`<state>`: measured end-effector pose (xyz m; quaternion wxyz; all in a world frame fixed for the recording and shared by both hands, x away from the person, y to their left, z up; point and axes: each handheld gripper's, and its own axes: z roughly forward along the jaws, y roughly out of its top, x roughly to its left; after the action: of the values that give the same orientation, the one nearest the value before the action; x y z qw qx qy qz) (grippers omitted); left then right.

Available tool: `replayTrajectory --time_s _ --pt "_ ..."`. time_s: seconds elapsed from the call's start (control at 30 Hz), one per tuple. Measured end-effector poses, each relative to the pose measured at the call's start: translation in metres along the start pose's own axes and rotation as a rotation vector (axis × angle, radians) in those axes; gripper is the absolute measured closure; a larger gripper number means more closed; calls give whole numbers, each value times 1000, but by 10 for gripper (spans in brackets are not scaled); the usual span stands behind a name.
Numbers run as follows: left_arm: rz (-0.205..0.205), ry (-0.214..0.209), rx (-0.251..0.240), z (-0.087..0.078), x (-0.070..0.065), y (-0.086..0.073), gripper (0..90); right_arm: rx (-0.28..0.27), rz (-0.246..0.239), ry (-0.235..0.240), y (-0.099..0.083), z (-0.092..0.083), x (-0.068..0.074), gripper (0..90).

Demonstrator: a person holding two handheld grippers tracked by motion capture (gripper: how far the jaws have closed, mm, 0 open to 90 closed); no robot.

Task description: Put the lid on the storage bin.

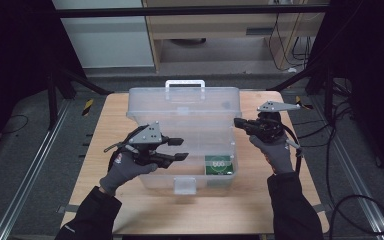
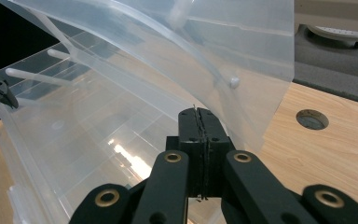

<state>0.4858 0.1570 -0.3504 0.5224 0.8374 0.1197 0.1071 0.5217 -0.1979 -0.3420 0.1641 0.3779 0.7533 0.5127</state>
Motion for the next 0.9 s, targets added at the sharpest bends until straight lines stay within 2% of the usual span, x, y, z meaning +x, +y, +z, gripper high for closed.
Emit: replayTrajectory --time_s 0.23,0.27,0.3,0.4,0.53,0.57,0.63,0.7,0.73,0.77,0.9 --pt "-49 60 -62 -16 0 -11 497 11 -12 3 -1 -2 2 899" --pt "-60 83 -70 -20 1 -13 512 12 -14 3 -1 -3 3 898" --pt "-60 83 -70 -20 1 -13 525 12 -14 3 -1 -3 3 898" --pt "-69 120 -73 -27 1 -16 544 15 -27 -1 -1 -3 6 899" --pt "-90 186 -84 -38 2 -22 626 26 -29 0 -1 -3 7 900" --pt "-90 186 -84 -38 2 -22 643 26 -29 0 -1 -3 7 900" --pt "-99 216 -87 -43 3 -25 660 29 -35 -2 -1 -4 7 900" --pt "-116 238 -96 -47 4 -27 691 31 -35 -3 -1 -4 8 900" --pt "-129 264 -99 -52 5 -30 727 34 -36 -2 -1 -5 8 900" --pt "-129 264 -99 -52 5 -30 743 34 -36 -2 -1 -5 8 900" --pt "-162 307 -91 -60 9 -35 796 40 -43 -6 -2 -5 9 900"
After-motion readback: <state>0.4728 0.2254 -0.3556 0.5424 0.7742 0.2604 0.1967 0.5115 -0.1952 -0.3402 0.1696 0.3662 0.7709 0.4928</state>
